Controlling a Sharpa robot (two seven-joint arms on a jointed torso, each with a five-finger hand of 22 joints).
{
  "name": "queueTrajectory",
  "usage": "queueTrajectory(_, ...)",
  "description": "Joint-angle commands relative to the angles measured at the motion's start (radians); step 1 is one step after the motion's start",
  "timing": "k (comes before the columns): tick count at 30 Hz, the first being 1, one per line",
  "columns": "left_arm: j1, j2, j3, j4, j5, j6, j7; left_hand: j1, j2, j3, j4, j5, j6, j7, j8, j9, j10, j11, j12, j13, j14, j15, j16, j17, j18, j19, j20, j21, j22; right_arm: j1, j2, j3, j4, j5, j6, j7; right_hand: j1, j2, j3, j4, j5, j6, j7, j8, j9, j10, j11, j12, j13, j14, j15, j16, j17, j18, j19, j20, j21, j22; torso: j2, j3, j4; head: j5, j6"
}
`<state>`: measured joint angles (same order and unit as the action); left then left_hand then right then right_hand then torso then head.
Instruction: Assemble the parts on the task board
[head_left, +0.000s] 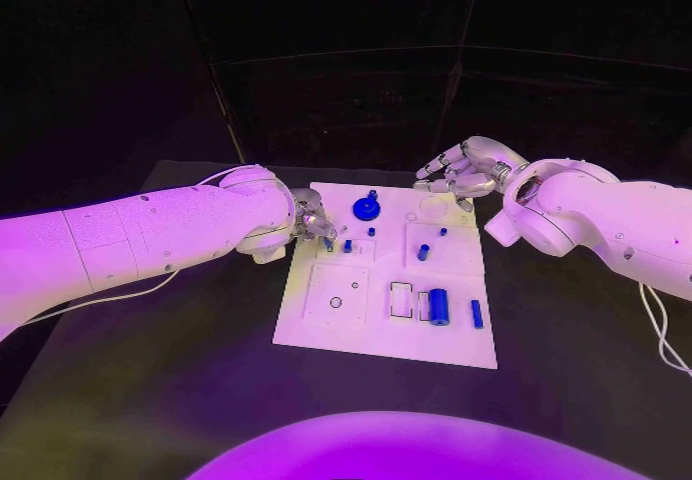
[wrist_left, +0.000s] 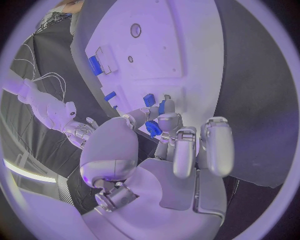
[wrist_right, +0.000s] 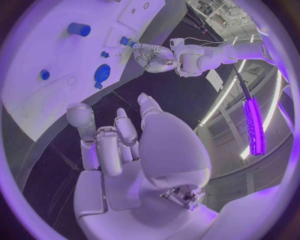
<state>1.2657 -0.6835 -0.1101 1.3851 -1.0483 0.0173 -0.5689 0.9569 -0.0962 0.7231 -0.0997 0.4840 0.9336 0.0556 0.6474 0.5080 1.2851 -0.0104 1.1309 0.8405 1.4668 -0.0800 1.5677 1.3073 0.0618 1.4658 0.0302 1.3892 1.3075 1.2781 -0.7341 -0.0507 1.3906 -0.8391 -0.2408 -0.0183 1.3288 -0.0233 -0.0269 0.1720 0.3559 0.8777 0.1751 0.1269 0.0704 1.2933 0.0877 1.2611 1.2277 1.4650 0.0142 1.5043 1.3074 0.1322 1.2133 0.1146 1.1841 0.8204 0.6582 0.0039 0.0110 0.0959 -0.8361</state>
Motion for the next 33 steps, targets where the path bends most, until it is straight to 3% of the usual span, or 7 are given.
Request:
queueTrajectory(1, -0.002, 0.005, 0.001, -0.007, -0.020, -0.003, 0.012, 0.059, 0.047, 0.003, -0.010, 0.004, 0.013, -0.015, 0.004, 0.001, 0.022, -0.024, 0.001, 0.001, 0.104, -0.009, 0.003, 0.263, -0.010, 0.009, -0.007, 0.003, 0.088, 0.001, 0.001, 0.000, 0.001, 0.002, 0.007, 0.007, -0.005, 0.007, -0.006, -0.003, 0.005, -0.004, -0.002, 0.007, -0.001, 0.000, -0.002, 0.005, 0.001, 0.075, -0.007, -0.006, 0.136, 0.005, -0.002, -0.002, -0.003, -0.002, 0.001, 0.0007, -0.0012, 0.001, -0.002)
queueTrajectory(5, -0.007, 0.012, 0.001, -0.016, -0.023, 0.005, 0.010, 0.059, 0.046, 0.003, -0.010, 0.004, 0.013, -0.015, 0.004, 0.001, 0.022, -0.024, 0.001, 0.000, 0.104, -0.009, 0.003, 0.263, -0.010, 0.009, -0.007, 0.004, 0.089, 0.001, 0.001, 0.000, 0.000, 0.002, 0.008, 0.007, -0.005, 0.007, -0.006, -0.003, 0.005, -0.004, -0.002, 0.007, -0.001, 0.000, -0.002, 0.005, 0.001, 0.075, -0.007, -0.006, 0.136, 0.005, -0.002, -0.002, -0.003, -0.002, 0.001, -0.0013, 0.0010, -0.001, -0.004)
queueTrajectory(10, -0.013, 0.018, 0.001, -0.022, -0.036, 0.017, 0.012, 0.059, 0.046, 0.003, -0.010, 0.004, 0.013, -0.015, 0.004, 0.001, 0.022, -0.024, 0.001, 0.000, 0.104, -0.009, 0.003, 0.263, -0.010, 0.009, -0.007, 0.003, 0.088, 0.001, 0.002, 0.000, 0.000, 0.002, 0.009, 0.007, -0.005, 0.007, -0.006, -0.003, 0.005, -0.004, -0.002, 0.007, -0.001, 0.000, -0.002, 0.005, 0.001, 0.075, -0.007, -0.006, 0.136, 0.005, -0.002, -0.002, -0.003, -0.002, 0.000, 0.0007, 0.0002, 0.002, -0.006)
queueTrajectory(33, -0.020, 0.022, 0.001, -0.033, -0.062, 0.069, 0.019, 0.063, 0.041, 0.004, -0.013, 0.004, 0.012, -0.014, 0.004, -0.001, 0.021, -0.023, -0.001, -0.002, 0.104, -0.008, 0.003, 0.263, -0.010, 0.009, -0.007, 0.003, 0.088, 0.001, 0.003, 0.000, -0.003, 0.002, 0.021, 0.009, -0.005, 0.008, -0.006, -0.002, 0.005, -0.004, -0.002, 0.007, -0.001, 0.000, -0.002, 0.005, 0.000, 0.075, -0.007, -0.006, 0.135, 0.005, -0.002, -0.002, -0.004, -0.003, 0.000, -0.0003, 0.0005, 0.003, -0.007)
